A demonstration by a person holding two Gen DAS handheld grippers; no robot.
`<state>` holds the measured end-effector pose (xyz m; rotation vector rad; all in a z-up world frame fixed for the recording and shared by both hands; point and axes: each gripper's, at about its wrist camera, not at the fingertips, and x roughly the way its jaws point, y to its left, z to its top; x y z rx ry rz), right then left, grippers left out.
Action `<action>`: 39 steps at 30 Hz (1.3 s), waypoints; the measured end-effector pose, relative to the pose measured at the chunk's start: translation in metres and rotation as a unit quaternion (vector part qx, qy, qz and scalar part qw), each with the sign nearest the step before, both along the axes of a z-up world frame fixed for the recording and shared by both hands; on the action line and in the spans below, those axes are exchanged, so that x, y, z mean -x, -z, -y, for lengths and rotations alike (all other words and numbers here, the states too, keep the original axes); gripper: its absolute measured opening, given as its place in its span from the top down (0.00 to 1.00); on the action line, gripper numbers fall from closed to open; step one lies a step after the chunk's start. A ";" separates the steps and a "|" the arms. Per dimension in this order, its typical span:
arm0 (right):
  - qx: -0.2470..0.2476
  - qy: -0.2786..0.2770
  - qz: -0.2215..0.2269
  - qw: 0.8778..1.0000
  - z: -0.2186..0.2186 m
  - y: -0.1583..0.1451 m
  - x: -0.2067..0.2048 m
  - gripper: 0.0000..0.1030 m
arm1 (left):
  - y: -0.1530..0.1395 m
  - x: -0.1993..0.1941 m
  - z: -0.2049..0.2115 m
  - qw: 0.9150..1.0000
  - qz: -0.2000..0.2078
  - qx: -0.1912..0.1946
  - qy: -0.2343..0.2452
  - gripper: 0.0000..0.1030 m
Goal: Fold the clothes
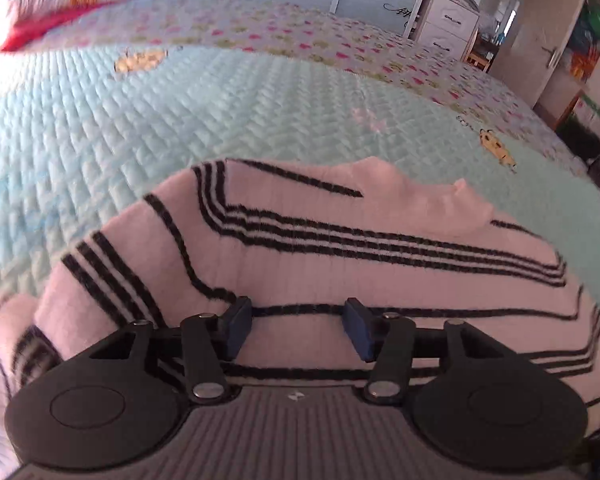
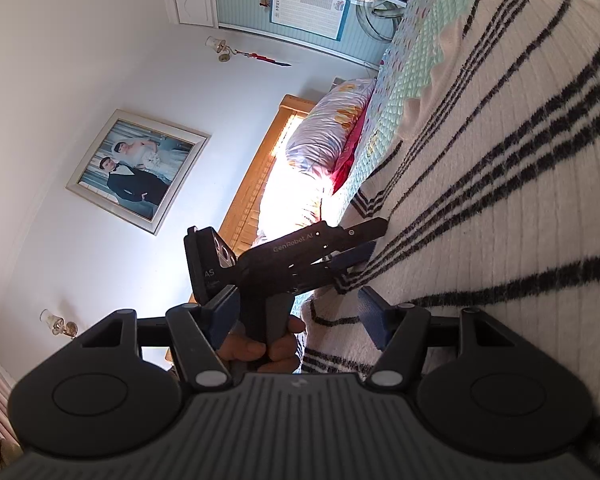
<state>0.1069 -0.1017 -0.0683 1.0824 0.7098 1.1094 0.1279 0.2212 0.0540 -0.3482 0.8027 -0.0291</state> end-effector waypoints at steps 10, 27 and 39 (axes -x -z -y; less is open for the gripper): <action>0.002 0.000 -0.002 1.000 0.002 0.000 -0.001 0.36 | 0.036 0.035 0.038 0.992 -0.034 -0.115 0.036 0.26; 0.125 0.265 -0.022 0.956 0.166 -0.040 0.168 0.32 | -0.010 0.176 0.106 0.998 -0.021 -0.049 0.017 0.24; 0.057 0.534 -0.164 0.828 0.380 -0.010 0.325 0.26 | 0.010 0.296 0.112 0.992 -0.105 0.066 -0.022 0.24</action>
